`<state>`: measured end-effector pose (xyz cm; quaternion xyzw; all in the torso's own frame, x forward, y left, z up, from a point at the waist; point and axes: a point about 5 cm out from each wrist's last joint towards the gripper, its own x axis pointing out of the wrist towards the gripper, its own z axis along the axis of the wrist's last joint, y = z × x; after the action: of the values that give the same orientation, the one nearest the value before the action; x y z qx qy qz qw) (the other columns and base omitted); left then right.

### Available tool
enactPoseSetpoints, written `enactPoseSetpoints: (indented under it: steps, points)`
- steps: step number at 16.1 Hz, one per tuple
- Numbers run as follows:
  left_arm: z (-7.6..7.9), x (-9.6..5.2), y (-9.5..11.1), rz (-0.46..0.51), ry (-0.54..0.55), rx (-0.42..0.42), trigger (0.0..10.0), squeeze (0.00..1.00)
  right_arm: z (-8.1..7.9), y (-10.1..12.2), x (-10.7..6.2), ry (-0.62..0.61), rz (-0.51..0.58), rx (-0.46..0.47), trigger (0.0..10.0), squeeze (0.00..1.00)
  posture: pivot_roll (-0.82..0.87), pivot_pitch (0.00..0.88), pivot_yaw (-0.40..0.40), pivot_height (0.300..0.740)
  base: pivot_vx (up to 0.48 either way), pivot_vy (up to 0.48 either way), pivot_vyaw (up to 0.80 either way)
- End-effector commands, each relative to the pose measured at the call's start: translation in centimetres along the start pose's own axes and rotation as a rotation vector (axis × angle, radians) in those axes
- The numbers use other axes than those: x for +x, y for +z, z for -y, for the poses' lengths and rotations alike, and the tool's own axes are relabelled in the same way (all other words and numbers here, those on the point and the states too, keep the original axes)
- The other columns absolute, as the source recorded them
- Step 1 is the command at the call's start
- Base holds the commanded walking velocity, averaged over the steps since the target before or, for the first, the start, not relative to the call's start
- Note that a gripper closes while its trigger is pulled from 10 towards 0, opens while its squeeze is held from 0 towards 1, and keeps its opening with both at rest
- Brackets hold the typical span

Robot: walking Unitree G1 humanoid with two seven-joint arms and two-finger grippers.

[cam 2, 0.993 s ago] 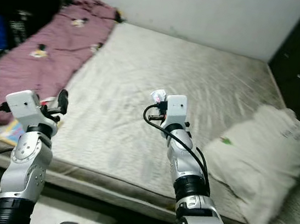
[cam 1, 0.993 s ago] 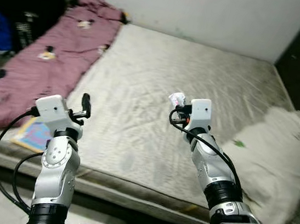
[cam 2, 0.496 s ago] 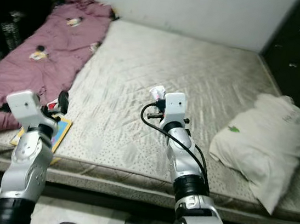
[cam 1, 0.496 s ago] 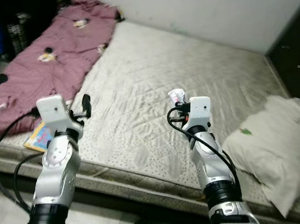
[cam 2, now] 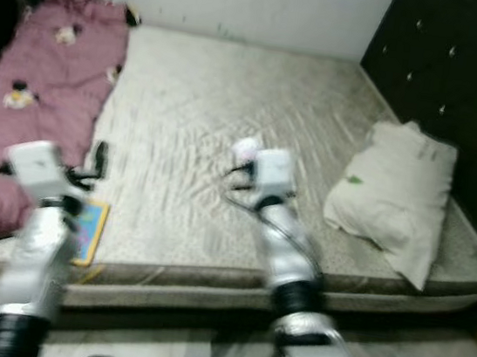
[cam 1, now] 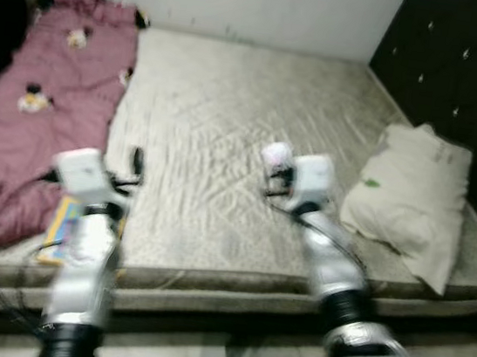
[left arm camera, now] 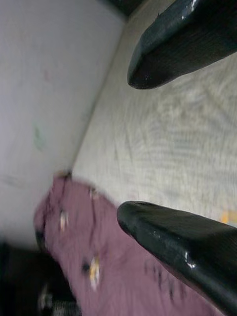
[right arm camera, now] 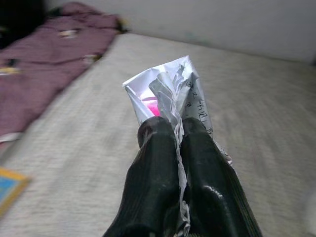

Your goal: Clean up the room

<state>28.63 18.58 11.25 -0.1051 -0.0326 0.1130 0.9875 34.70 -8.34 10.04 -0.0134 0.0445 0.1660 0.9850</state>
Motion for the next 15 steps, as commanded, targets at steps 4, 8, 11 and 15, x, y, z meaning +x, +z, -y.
enactPoseSetpoints:
  steps: [4,8,11,15]
  points:
    - [0.9,-0.2,0.2,0.019,-0.032,-0.011,10.0,0.00,0.2,1.1,0.1,0.029,0.056,-0.011,10.0,0.00,0.09,0.000,-0.072,0.740,0.139,0.000,0.00]
    - [0.8,-0.1,0.3,0.022,-0.034,-0.007,10.0,0.00,-0.1,1.1,0.2,0.048,0.059,-0.014,10.0,0.00,0.09,0.000,-0.070,0.740,0.374,0.000,0.00]
    - [0.7,-0.1,0.4,0.024,-0.029,-0.008,10.0,0.00,0.0,1.2,0.2,0.048,0.060,-0.008,10.0,0.00,0.09,0.000,-0.069,0.740,0.338,0.000,0.00]
    - [0.7,-0.1,0.3,0.017,-0.024,-0.007,10.0,0.00,0.0,1.3,0.2,0.047,0.070,-0.005,10.0,0.00,0.09,0.000,-0.071,0.740,0.305,0.000,0.00]
